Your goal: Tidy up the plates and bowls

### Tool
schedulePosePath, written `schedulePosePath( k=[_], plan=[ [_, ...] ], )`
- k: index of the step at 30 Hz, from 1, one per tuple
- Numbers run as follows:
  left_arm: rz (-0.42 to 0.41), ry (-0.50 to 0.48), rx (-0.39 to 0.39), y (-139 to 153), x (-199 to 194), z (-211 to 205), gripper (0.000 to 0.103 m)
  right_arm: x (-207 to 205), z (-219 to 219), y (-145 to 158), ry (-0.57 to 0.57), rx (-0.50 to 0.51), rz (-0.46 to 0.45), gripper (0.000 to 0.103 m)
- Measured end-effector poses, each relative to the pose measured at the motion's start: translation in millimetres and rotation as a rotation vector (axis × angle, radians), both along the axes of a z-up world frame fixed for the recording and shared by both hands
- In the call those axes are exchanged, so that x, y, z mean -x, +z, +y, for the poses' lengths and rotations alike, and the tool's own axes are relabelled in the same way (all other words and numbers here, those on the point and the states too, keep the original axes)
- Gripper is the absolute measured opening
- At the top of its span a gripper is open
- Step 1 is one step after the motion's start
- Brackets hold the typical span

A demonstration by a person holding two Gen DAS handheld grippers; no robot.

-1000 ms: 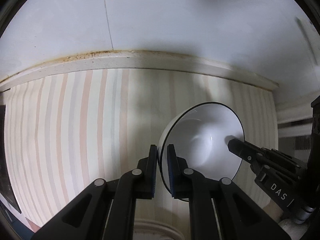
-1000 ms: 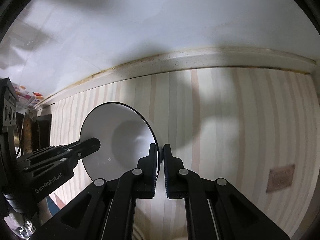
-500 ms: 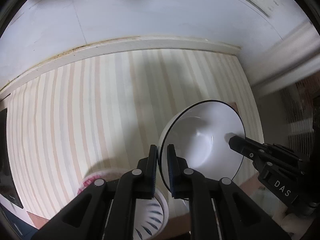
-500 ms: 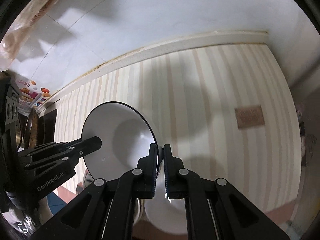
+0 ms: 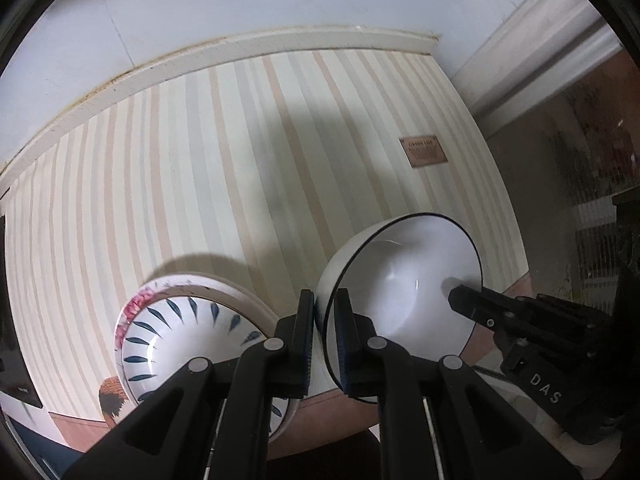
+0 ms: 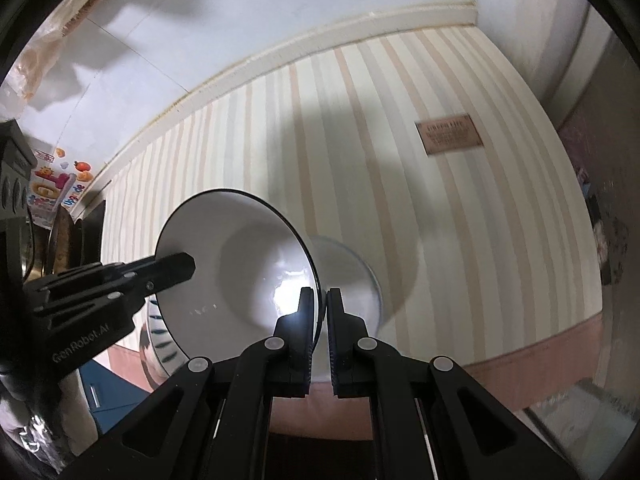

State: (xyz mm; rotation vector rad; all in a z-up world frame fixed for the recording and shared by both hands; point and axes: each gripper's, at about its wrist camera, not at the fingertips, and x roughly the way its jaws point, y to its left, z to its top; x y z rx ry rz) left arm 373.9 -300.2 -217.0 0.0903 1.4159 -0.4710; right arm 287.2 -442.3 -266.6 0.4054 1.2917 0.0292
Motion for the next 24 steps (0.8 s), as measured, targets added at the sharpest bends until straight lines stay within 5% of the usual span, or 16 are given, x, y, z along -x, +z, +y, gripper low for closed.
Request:
schedulePosePath(
  k=[11,24],
  plan=[
    [0.053,-0.032,-0.059,-34,15,-16,0.008,-1,-12,-30,-0.013,-0.015,0.051,0.008],
    [0.062,-0.033,-0.079,-41,15,-20,0.008,-12,-17,-41,-0.008,-0.012,0.079,0.008]
  ],
)
